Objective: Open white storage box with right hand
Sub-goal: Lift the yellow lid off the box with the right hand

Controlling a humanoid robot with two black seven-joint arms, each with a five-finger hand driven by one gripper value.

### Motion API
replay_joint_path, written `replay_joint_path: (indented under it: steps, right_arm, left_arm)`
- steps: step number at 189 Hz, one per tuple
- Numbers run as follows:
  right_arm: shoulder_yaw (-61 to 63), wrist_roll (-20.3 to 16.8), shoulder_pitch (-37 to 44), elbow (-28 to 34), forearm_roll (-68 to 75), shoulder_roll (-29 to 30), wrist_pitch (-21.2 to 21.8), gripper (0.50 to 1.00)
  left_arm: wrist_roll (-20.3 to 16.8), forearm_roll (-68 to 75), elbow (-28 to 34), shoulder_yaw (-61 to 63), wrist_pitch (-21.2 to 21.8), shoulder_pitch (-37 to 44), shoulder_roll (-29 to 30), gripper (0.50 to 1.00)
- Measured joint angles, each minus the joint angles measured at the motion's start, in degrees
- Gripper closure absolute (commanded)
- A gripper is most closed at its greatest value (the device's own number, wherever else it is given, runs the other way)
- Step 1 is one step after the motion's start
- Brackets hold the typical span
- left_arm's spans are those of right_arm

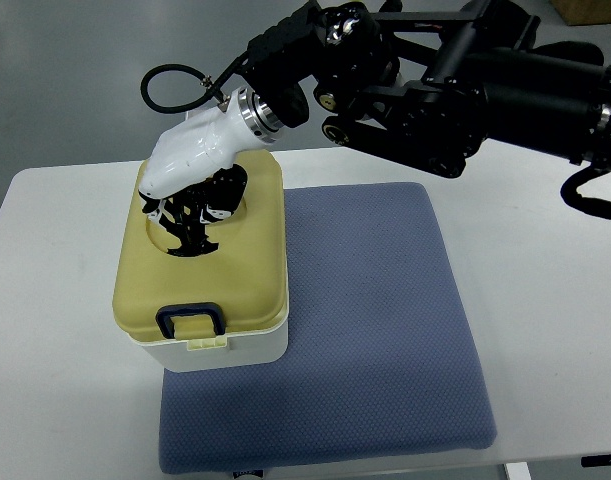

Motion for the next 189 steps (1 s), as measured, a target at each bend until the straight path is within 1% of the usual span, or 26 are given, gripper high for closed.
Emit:
replay_joint_path:
  steps: [33,78,112,158,189]
  right_arm:
    - [1.28,0.00,1.30,-0.40,0.08,0.00,0.20,1.000]
    - [1.31,-0.05,1.03,-0.98,0.01,-0.26,0.05,1.000]
    - [1.30,-0.09,-0.04,-3.59,0.01,-3.27,-0.53,1.000]
    - [1.21,-0.11,-4.81,-7.67,0.02,-8.87,-1.00,1.000]
    - [0.71,-0.10,-7.89,-11.56,0.01,-10.83,-3.30,1.000]
  left_arm:
    - [0.00,0.00,0.00,0.00,0.00,0.00,0.00,0.500]
    - [0.00,0.00,0.00,0.00,0.00,-0.02,0.00,0.500]
    - [-0.02,0.00,0.00,0.00,0.00,-0.01,0.00,0.500]
    - [-0.02,0.00,0.00,0.00,0.00,0.01,0.00,0.500]
    - [-0.02,0.00,0.00,0.00,0.00,-0.01,0.00,0.500]
